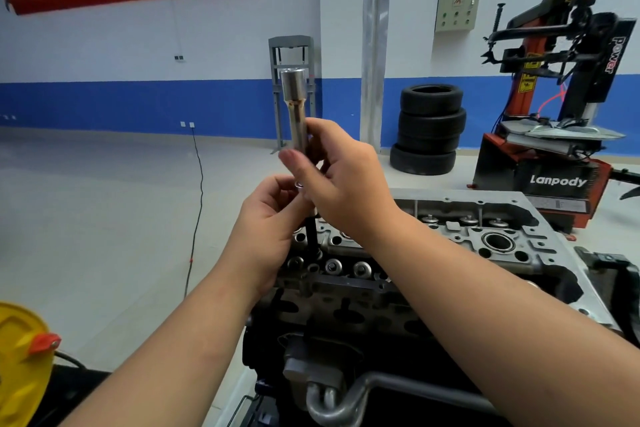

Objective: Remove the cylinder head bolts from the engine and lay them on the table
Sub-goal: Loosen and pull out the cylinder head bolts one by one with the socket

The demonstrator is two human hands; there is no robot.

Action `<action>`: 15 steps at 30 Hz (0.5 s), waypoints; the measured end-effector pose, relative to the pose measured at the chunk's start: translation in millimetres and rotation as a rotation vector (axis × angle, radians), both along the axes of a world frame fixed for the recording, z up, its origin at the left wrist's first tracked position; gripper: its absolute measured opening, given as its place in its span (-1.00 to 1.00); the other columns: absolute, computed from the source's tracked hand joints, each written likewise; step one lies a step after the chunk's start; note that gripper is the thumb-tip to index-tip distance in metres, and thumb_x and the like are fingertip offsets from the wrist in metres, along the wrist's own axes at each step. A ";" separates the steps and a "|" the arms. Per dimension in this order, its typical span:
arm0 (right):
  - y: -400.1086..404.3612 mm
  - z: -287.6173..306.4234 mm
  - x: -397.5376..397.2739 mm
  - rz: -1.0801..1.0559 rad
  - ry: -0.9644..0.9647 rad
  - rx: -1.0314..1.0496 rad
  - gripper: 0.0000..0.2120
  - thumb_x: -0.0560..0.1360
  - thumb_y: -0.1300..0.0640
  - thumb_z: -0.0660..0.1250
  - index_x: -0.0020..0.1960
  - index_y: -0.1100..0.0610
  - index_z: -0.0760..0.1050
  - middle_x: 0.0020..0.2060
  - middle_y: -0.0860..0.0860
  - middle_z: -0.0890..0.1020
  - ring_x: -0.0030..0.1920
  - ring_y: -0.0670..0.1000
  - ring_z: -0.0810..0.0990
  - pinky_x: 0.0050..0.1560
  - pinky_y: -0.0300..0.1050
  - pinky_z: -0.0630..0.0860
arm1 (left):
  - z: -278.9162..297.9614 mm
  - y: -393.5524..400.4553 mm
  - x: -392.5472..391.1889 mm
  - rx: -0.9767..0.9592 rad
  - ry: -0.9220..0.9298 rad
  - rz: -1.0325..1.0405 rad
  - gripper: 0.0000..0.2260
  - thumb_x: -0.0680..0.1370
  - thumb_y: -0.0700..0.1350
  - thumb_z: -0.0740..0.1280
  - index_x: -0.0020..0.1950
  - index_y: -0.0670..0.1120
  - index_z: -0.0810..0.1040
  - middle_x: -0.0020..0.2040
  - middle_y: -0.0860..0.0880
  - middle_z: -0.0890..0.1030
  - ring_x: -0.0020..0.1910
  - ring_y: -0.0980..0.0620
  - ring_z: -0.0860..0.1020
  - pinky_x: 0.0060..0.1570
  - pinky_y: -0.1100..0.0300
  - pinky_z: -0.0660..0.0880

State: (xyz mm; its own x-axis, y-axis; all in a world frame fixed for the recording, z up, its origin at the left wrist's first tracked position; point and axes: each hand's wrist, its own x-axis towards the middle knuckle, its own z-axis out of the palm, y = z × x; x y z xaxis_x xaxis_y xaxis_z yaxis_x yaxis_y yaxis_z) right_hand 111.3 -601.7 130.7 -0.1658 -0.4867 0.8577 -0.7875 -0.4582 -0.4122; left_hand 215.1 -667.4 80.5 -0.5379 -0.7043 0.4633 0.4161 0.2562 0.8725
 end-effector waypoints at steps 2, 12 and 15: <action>-0.9 0.0 -0.5 0.019 -0.004 0.046 -0.73 0.63 0.14 0.29 0.29 0.21 0.49 -0.17 0.01 0.69 -0.19 0.00 0.66 -0.12 0.01 0.59 | -0.4 -0.6 0.6 -0.006 -0.019 -0.024 -0.68 0.54 0.07 0.34 0.15 -0.11 0.64 -0.08 0.00 0.72 -0.09 0.08 0.68 -0.05 0.23 0.60; -0.6 -1.6 0.0 0.005 0.047 -0.032 -0.72 0.59 0.10 0.36 0.22 0.23 0.51 -0.22 -0.04 0.63 -0.30 -0.11 0.55 -0.23 -0.13 0.52 | 1.0 2.0 3.7 -0.014 -0.001 -0.034 -0.59 0.50 0.03 0.38 0.22 -0.22 0.58 -0.08 -0.07 0.71 -0.11 0.04 0.69 -0.05 0.18 0.61; -1.6 -1.7 1.7 0.013 0.010 0.044 -0.70 0.65 0.14 0.22 0.34 0.23 0.44 -0.10 0.00 0.71 -0.12 -0.02 0.68 -0.06 0.03 0.60 | -1.0 -0.9 4.1 -0.006 -0.025 -0.070 -0.65 0.58 0.08 0.26 0.17 -0.14 0.62 -0.04 -0.01 0.73 -0.04 0.08 0.68 -0.02 0.19 0.62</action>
State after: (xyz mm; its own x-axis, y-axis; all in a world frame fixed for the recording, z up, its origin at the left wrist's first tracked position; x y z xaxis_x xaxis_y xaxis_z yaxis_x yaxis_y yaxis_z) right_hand 113.0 -603.4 129.0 -0.1506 -0.5264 0.8368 -0.7857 -0.4500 -0.4245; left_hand 219.2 -668.3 79.5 -0.5972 -0.6615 0.4536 0.4118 0.2325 0.8811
